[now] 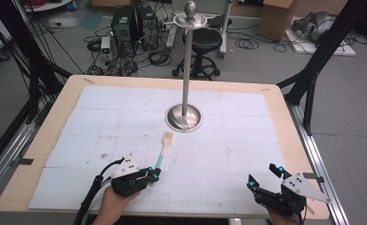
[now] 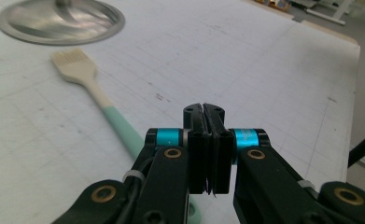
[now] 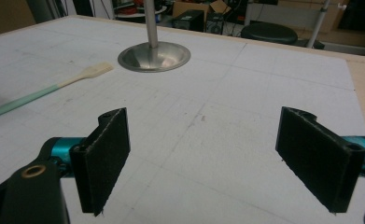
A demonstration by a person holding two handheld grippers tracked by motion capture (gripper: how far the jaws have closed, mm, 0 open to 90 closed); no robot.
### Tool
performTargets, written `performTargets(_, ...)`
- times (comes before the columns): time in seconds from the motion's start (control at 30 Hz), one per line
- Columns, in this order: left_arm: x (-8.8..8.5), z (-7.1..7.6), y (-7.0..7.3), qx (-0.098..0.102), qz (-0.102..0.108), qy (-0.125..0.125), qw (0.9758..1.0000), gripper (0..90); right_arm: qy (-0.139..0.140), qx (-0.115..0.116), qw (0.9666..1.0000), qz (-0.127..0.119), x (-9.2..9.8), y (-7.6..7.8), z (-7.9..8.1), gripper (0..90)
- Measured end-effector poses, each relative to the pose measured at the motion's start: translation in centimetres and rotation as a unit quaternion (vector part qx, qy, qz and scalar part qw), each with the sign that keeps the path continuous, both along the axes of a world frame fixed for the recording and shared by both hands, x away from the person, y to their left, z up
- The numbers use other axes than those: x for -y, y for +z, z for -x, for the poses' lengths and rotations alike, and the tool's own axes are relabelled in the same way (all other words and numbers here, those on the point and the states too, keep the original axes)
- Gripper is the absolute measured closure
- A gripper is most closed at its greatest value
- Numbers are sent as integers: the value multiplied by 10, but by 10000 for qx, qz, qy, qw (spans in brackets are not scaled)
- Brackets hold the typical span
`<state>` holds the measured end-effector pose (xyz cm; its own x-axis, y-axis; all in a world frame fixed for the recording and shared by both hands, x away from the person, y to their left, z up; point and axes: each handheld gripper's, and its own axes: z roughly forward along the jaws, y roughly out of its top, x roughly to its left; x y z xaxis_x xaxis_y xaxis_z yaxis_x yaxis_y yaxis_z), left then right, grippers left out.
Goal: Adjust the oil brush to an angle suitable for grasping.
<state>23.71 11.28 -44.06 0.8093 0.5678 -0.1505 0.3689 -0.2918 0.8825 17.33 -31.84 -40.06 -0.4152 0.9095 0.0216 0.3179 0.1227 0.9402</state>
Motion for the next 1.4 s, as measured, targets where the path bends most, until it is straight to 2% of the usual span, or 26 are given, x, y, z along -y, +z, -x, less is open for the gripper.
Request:
performTargets(0.03,8,-1,-3,-148,-147,36,9998,878,7,-15,10000,17,0,0,0,166)
performTargets(0.07,8,-1,-3,-148,-147,36,9998,878,7,-15,10000,17,0,0,0,166)
performTargets(0.13,13,-3,-6,-253,-299,54,9992,880,18,-3,10000,20,0,0,0,166)
performTargets(0.17,15,-3,-8,-320,-450,66,9985,882,11,-5,10000,20,0,0,0,166)
performTargets(0.2,15,-3,-8,-320,-450,66,9985,882,11,-5,10000,20,0,0,0,166)
performTargets(0.23,15,-4,-9,-380,-561,77,9977,882,1,10,10000,21,1,0,0,166)
performTargets(0.3,15,-4,-9,-381,-594,81,9975,882,-16,-24,10000,-1,1,0,1,166)
performTargets(0.37,12,-5,-9,-425,-789,86,9959,882,-18,-2,10000,-6,1,0,0,166)
performTargets(0.53,10,-5,-9,-405,-870,96,9953,883,-17,-2,10000,-7,1,0,0,166)
performTargets(0.6,7,-5,-7,-350,-986,116,9944,883,-41,-9,10000,5,2,0,1,166)
performTargets(0.8,-5,-7,-6,-393,-1019,280,9936,882,-45,-12,10000,-17,3,0,2,166)
performTargets(1.0,-22,-12,-5,-482,-906,534,9933,881,-49,-32,10000,-36,3,0,2,166)
performTargets(1.27,-40,-20,-4,-456,-983,879,9902,883,-67,-35,10000,-38,3,-1,2,166)
performTargets(1.3,-45,-23,-4,-453,-996,975,9892,883,-69,-26,10000,-46,4,-1,2,166)
performTargets(1.33,-45,-23,-4,-453,-996,975,9892,883,-69,-26,10000,-46,4,-1,2,166)
performTargets(1.37,-50,-27,-3,-470,-985,1120,9877,883,-74,-30,10000,-52,4,-1,2,166)
performTargets(1.4,-50,-27,-3,-470,-985,1120,9877,883,-74,-30,10000,-52,4,-1,2,166)
